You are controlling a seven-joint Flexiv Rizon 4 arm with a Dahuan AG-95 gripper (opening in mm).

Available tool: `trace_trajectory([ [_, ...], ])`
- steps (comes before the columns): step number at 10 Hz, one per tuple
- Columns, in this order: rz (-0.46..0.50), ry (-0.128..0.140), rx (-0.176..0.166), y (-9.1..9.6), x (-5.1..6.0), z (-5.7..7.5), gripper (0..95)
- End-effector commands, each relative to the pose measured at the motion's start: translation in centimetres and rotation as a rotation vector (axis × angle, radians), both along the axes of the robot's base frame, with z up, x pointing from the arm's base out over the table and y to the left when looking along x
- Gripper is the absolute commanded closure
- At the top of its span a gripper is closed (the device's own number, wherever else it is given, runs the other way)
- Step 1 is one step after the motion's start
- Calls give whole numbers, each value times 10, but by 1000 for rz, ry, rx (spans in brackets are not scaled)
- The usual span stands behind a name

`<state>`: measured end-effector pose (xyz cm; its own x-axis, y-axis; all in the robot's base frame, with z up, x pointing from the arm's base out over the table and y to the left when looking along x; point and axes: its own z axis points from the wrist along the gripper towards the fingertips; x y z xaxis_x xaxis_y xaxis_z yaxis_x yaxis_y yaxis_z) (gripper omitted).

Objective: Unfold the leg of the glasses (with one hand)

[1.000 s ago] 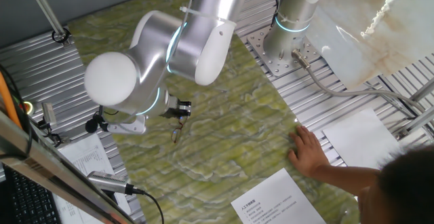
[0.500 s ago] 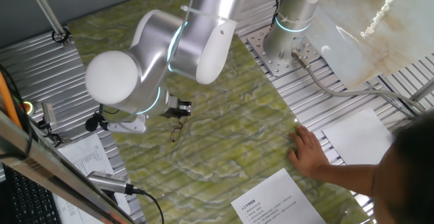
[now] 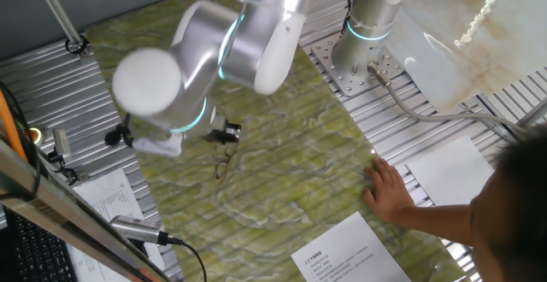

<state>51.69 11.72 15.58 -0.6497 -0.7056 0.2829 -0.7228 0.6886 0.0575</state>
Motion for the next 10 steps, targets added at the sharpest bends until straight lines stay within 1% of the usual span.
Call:
trace_trajectory([
  [1,-90,-110,-3,-27,1,16,950],
  [2,-128,-144,-6,-40,1,23,950],
  [3,-177,-165,-17,-51,0,29,950],
  [4,-223,-177,-21,-57,-1,32,950],
  [5,-358,-209,-35,-67,-3,37,950],
  [6,-418,-222,-39,-71,-4,40,950],
  [7,-468,-246,-39,-77,-3,45,950],
  [8,-480,-251,-38,-79,-2,47,950],
  [9,-532,-270,-24,-87,2,54,950],
  [10,-546,-272,-19,-90,3,55,950],
])
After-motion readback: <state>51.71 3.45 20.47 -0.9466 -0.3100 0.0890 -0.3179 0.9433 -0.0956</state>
